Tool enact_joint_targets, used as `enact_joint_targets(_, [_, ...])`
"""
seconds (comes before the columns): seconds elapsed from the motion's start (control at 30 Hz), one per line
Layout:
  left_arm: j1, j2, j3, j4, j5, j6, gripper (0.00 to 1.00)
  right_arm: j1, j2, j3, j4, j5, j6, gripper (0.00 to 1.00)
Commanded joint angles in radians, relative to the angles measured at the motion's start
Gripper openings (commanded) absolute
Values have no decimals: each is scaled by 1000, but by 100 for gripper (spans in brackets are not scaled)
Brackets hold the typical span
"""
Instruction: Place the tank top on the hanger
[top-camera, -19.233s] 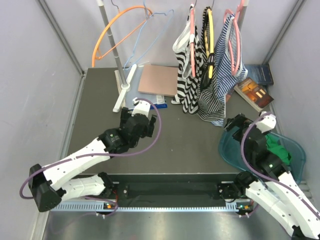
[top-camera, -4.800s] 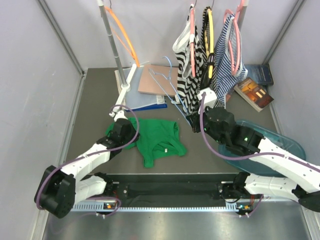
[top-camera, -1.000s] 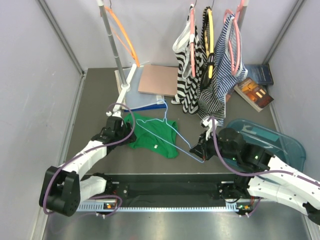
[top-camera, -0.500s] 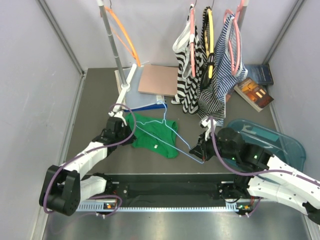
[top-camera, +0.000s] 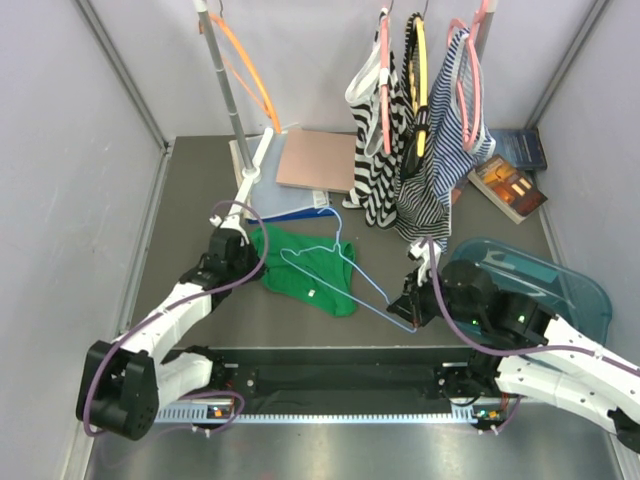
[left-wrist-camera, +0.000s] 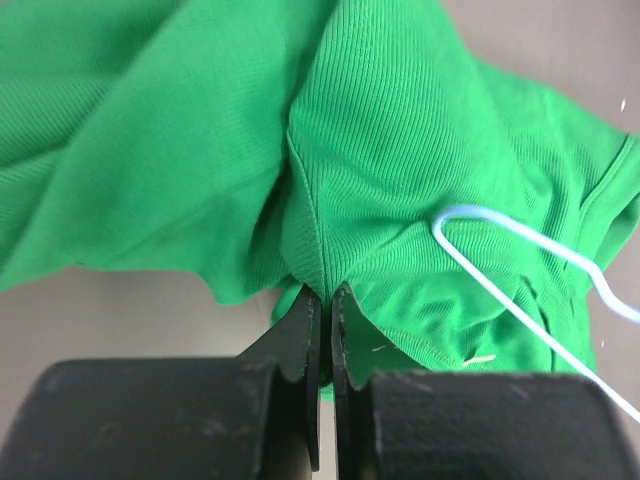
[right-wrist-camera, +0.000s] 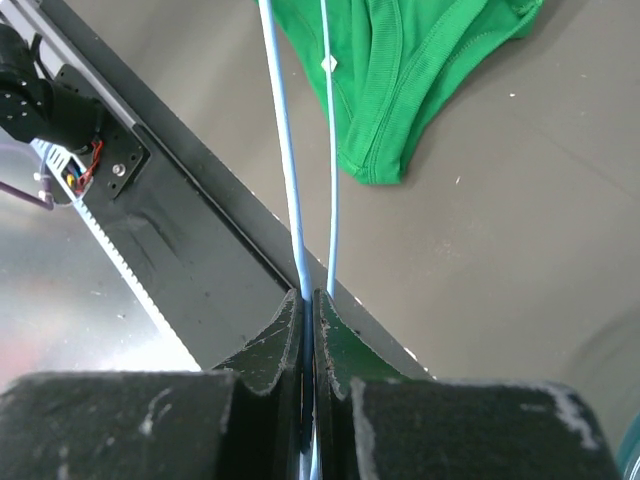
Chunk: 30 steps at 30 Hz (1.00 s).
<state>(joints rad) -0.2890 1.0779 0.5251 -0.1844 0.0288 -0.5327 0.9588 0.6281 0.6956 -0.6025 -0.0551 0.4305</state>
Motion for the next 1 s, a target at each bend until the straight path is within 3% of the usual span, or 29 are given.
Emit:
enact_joint_targets(0.0, [-1,-26,53,-4,-47,13,0,-3,-36,38,7,-17,31,0])
enact_joint_targets(0.4, [-1,-29,131,-43,-109,63,0,1,-28,22,47,-75,53,0])
enact_joint_targets(0.97, [-1,-90,211,-95,71,31,0,12,97,-61,394,-141,76,0])
